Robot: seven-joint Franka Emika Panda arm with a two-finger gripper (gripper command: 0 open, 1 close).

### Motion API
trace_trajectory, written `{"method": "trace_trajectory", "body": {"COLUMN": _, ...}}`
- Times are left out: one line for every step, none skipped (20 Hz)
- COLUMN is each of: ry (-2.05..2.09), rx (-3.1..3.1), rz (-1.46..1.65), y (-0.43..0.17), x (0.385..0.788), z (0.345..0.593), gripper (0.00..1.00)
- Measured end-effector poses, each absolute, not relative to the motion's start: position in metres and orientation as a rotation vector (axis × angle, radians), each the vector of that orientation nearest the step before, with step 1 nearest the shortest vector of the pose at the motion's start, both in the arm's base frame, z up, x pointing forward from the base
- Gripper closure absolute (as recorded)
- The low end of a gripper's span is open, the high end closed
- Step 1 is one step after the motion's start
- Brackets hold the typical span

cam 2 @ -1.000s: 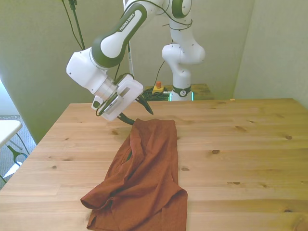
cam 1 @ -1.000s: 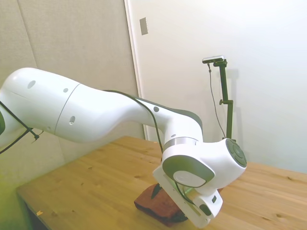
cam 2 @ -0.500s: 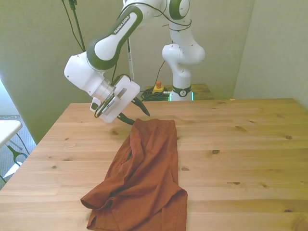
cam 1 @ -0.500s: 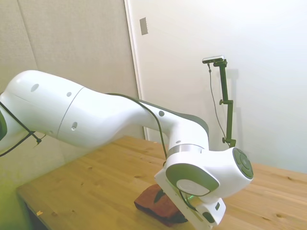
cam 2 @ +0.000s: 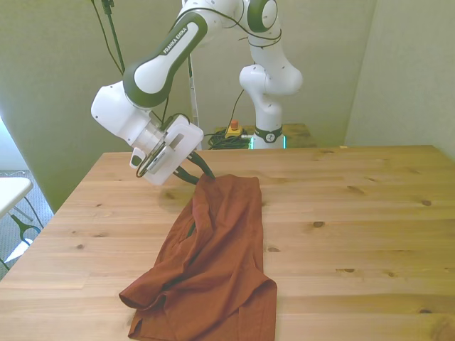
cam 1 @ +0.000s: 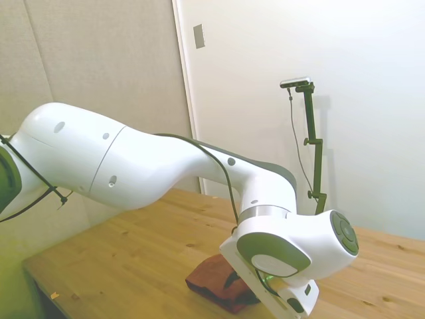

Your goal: Unfold the shorts

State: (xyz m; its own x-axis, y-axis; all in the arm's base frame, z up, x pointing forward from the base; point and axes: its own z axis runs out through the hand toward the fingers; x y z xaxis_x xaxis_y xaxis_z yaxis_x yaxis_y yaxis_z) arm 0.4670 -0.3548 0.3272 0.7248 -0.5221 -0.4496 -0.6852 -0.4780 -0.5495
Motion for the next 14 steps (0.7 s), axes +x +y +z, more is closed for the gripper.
{"method": "trace_trajectory", "body": {"ry": 0.909, "rx": -2.188, "rz": 0.287, "y": -0.3546, "x": 0.4672, "z": 0.3257, "gripper": 1.00}}
{"method": "trace_trajectory", "body": {"ry": 0.910, "rx": -2.188, "rz": 0.290, "y": -0.3543, "x": 0.4674, "z": 0.3242, "gripper": 1.00}}
{"method": "trace_trajectory", "body": {"ry": 0.910, "rx": -2.187, "rz": 0.291, "y": -0.3542, "x": 0.4676, "z": 0.3230, "gripper": 1.00}}
{"method": "trace_trajectory", "body": {"ry": 0.910, "rx": -2.187, "rz": 0.292, "y": -0.3542, "x": 0.4676, "z": 0.3226, "gripper": 1.00}}
{"method": "trace_trajectory", "body": {"ry": 0.911, "rx": -2.187, "rz": 0.292, "y": -0.3542, "x": 0.4677, "z": 0.3225, "gripper": 1.00}}
{"method": "trace_trajectory", "body": {"ry": 0.911, "rx": -2.187, "rz": 0.291, "y": -0.3543, "x": 0.4676, "z": 0.3226, "gripper": 1.00}}
{"method": "trace_trajectory", "body": {"ry": 0.912, "rx": -2.187, "rz": 0.291, "y": -0.3545, "x": 0.4675, "z": 0.3224, "gripper": 1.00}}
{"method": "trace_trajectory", "body": {"ry": 0.912, "rx": -2.187, "rz": 0.292, "y": -0.3548, "x": 0.4673, "z": 0.3221, "gripper": 1.00}}
{"method": "trace_trajectory", "body": {"ry": 0.914, "rx": -2.186, "rz": 0.292, "y": -0.3552, "x": 0.4670, "z": 0.3217, "gripper": 1.00}}
{"method": "trace_trajectory", "body": {"ry": 0.915, "rx": -2.185, "rz": 0.292, "y": -0.3556, "x": 0.4667, "z": 0.3215, "gripper": 1.00}}
{"method": "trace_trajectory", "body": {"ry": 0.916, "rx": -2.185, "rz": 0.291, "y": -0.3561, "x": 0.4664, "z": 0.3217, "gripper": 1.00}}
{"method": "trace_trajectory", "body": {"ry": 0.916, "rx": -2.185, "rz": 0.290, "y": -0.3566, "x": 0.4661, "z": 0.3222, "gripper": 1.00}}
{"method": "trace_trajectory", "body": {"ry": 0.916, "rx": -2.186, "rz": 0.286, "y": -0.3571, "x": 0.4661, "z": 0.3235, "gripper": 1.00}}
{"method": "trace_trajectory", "body": {"ry": 0.915, "rx": -2.188, "rz": 0.281, "y": -0.3574, "x": 0.4661, "z": 0.3257, "gripper": 1.00}}
